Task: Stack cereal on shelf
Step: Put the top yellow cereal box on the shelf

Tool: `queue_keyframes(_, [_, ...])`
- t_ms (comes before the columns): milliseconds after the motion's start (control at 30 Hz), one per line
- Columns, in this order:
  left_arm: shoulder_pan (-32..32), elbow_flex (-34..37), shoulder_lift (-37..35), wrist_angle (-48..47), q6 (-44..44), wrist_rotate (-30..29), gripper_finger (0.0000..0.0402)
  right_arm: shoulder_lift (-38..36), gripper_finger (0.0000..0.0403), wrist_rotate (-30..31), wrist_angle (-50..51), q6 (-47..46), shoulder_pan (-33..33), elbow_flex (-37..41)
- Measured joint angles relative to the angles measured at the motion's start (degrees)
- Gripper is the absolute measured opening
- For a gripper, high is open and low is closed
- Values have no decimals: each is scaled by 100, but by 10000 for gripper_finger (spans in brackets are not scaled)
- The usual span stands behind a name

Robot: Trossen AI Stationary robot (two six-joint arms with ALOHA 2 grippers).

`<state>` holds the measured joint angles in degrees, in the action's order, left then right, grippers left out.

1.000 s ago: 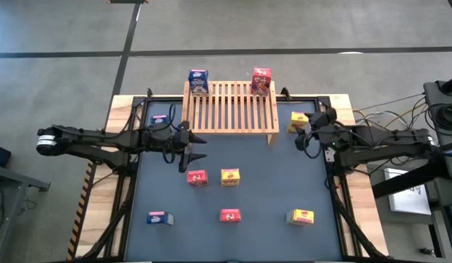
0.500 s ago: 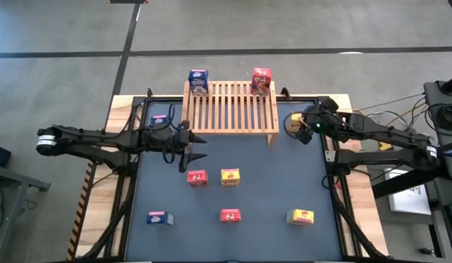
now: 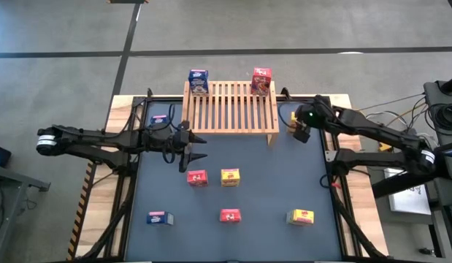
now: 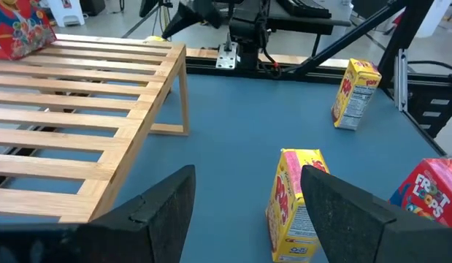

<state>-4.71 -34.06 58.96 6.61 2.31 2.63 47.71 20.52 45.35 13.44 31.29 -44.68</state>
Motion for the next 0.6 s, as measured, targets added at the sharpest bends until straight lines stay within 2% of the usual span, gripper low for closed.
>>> queue_keyframes(67, [0,0,0,0,12,0,233,69,286,-137,-26,122,175,6])
queue_keyframes(233, [0,7,0,-37,-25,0,233,147,286,-1423,-248,347,786,8])
queue_keyframes(400, [0,78,1,-59,-28,-2,233,148,286,-1660,-454,731,1393,8])
queue_keyframes(600, [0,184,4,-58,-29,-2,233,268,286,-2377,-473,1046,2084,79])
